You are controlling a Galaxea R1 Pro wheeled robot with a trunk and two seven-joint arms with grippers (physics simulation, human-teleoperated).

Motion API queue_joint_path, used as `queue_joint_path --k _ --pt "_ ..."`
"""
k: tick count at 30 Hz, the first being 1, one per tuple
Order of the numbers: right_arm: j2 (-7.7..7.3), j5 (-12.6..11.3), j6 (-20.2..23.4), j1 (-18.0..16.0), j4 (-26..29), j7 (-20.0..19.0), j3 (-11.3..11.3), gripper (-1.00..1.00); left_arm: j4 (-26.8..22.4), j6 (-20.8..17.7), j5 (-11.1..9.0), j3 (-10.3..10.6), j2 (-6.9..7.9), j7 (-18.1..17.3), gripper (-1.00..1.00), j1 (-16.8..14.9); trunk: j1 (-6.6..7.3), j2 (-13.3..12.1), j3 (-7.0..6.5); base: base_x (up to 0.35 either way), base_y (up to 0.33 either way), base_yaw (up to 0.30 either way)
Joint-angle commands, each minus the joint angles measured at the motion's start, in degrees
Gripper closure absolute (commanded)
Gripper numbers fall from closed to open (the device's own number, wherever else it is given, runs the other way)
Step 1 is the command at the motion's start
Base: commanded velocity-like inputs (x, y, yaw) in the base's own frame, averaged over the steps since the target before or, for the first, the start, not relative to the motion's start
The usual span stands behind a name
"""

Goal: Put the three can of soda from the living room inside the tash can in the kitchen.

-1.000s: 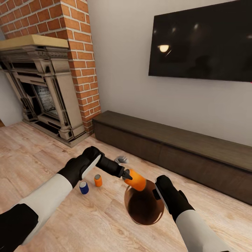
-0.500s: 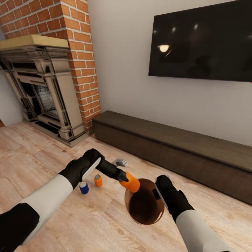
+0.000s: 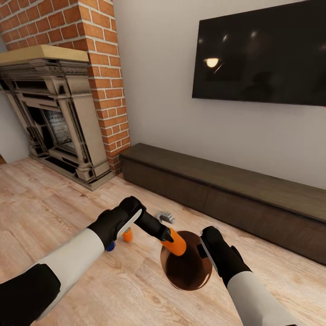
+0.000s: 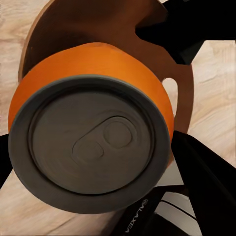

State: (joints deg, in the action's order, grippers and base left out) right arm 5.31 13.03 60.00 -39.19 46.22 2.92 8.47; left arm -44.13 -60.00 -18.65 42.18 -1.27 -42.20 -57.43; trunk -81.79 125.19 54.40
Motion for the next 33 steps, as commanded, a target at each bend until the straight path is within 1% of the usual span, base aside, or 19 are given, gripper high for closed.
queue_joint_path --k 1,7,9,13,16,22,33 --pt "0.03 -0.5 0.0 0.0 0.0 -0.2 0.0 1.00 0.0 0.0 0.0 0.4 -0.21 0.4 1.00 0.0 0.00 0.0 -0.01 0.000 0.000 0.000" --pt "0.05 -0.5 0.0 0.0 0.0 -0.2 0.1 1.00 0.3 0.0 0.0 1.2 -0.62 1.0 1.00 0.1 0.00 0.0 -0.01 0.000 0.000 0.000" --pt "0.05 -0.5 0.0 0.0 0.1 -0.2 0.1 1.00 0.8 0.0 0.1 1.3 -0.92 1.3 1.00 0.1 0.00 0.0 -0.01 0.000 0.000 0.000" --pt "0.05 -0.5 0.0 0.0 0.1 -0.2 0.1 1.00 3.2 0.0 0.0 1.4 -1.74 2.4 1.00 0.1 0.00 0.0 -0.01 0.000 0.000 0.000" --pt "0.12 -0.5 0.0 0.0 0.1 -0.2 0.1 1.00 5.2 0.0 0.0 2.0 -2.49 3.3 1.00 0.2 0.00 0.0 -0.01 0.000 0.000 0.000" --pt "0.39 -0.5 0.0 0.0 0.1 -0.2 0.2 1.00 6.1 0.0 0.0 2.8 -3.38 3.9 1.00 0.3 0.00 0.0 -0.01 0.000 0.000 0.000" --pt "1.74 -0.4 0.0 0.0 0.1 -0.1 0.3 1.00 6.3 0.0 0.0 3.1 -4.80 4.8 1.00 0.8 0.00 0.0 -0.01 0.000 0.000 0.000"
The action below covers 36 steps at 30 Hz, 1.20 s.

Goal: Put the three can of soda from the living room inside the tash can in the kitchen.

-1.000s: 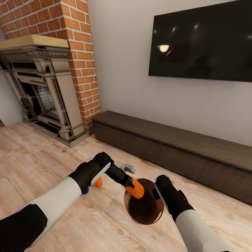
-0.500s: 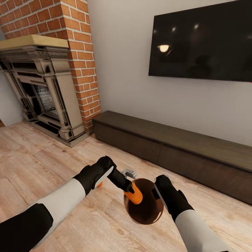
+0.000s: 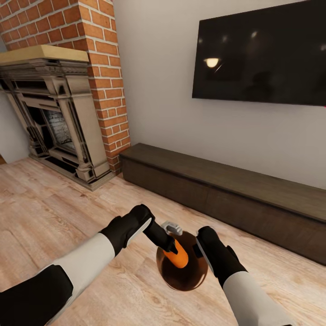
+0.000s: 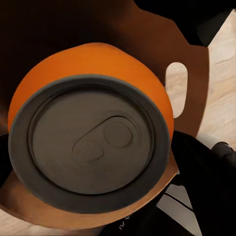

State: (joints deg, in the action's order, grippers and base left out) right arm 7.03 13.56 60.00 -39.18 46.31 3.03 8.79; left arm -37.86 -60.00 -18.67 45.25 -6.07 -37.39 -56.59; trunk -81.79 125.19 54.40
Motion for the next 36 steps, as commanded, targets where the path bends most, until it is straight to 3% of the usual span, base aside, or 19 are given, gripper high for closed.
queue_joint_path --k 1,8,18,36 --pt "0.13 -0.9 0.0 0.0 0.0 -0.2 0.1 1.00 0.0 0.0 0.0 0.0 -0.16 0.2 1.00 0.3 0.00 0.0 -0.01 0.000 0.000 0.000" --pt "0.37 -1.0 0.0 0.0 0.2 0.6 0.5 1.00 0.4 0.0 0.0 0.1 -0.45 4.3 1.00 1.2 0.00 0.0 -0.01 0.000 0.000 0.000" --pt "0.58 -0.9 0.0 0.0 0.4 1.5 0.6 1.00 4.0 1.6 0.0 2.5 -0.61 10.4 1.00 1.8 0.00 0.0 -0.01 0.000 0.000 0.000" --pt "1.27 -1.0 0.0 0.0 2.0 1.5 0.8 1.00 6.8 4.7 -0.2 2.8 -1.69 11.1 1.00 1.9 0.00 0.0 -0.01 0.000 0.000 0.000"
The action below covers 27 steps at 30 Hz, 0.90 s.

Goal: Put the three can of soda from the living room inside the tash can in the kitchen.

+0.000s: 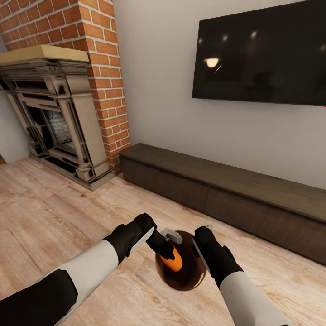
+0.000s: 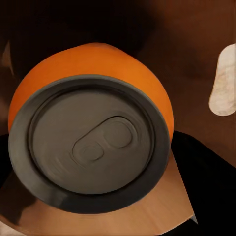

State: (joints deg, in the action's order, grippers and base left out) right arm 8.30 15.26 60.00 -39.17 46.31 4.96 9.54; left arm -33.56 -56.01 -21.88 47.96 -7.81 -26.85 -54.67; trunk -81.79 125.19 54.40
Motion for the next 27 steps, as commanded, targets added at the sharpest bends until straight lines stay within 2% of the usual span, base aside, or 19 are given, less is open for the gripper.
queue_joint_path --k 1,8,14,27 --pt "-0.01 -2.7 0.0 0.0 2.0 -0.4 0.0 1.00 2.3 0.8 3.0 0.1 -0.02 0.4 1.00 0.0 0.00 0.0 -0.01 0.000 0.000 0.000" --pt "-0.02 -2.8 0.0 0.0 2.0 -0.4 0.0 1.00 1.4 0.7 2.9 0.2 -0.63 -0.1 1.00 0.1 0.00 0.0 -0.01 0.000 0.000 0.000" --pt "-0.04 -2.8 0.0 0.0 2.0 -0.4 0.3 1.00 -1.9 0.2 2.9 0.2 -0.87 -0.1 1.00 1.2 0.00 0.0 -0.01 0.000 0.000 0.000" --pt "-0.04 -2.8 0.0 0.0 2.0 -0.4 0.3 1.00 -2.4 0.2 2.9 0.3 -1.22 0.0 1.00 2.0 0.00 0.0 -0.01 0.000 0.000 0.000"
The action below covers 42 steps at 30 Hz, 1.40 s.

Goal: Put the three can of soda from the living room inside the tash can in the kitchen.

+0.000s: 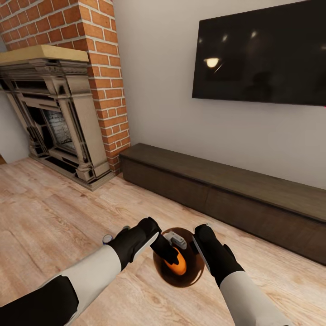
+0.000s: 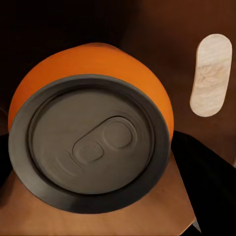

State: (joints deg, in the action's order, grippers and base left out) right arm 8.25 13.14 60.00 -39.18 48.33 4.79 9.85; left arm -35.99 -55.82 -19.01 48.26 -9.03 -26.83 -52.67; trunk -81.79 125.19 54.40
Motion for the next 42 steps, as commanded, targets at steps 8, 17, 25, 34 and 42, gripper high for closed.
queue_joint_path --k 8,17,25,34,42 --pt "0.06 -0.7 0.0 0.0 0.0 -0.2 0.1 1.00 0.5 0.1 0.1 0.0 0.02 0.4 1.00 0.4 0.00 0.0 -0.01 0.000 0.000 0.000" --pt "0.10 -0.7 0.0 0.0 0.0 -0.2 0.1 1.00 1.0 0.1 0.2 0.2 0.07 1.0 -1.00 0.5 0.00 0.0 -0.01 0.000 0.000 0.000" --pt "0.10 -0.7 0.0 0.0 0.0 -0.2 0.1 1.00 1.0 0.3 0.2 0.2 0.16 1.1 -1.00 0.5 0.00 0.0 -0.01 0.000 0.000 0.000" --pt "0.05 -0.7 0.0 0.0 0.0 -0.2 0.1 1.00 1.0 0.8 0.1 0.4 0.59 1.0 -1.00 0.5 0.00 0.0 -0.01 0.000 0.000 0.000" --pt "-0.09 -0.7 0.0 0.0 0.0 -0.2 0.1 1.00 -1.2 4.4 -0.1 0.6 1.66 -1.5 -1.00 0.5 0.00 0.0 -0.01 0.000 0.000 0.000"
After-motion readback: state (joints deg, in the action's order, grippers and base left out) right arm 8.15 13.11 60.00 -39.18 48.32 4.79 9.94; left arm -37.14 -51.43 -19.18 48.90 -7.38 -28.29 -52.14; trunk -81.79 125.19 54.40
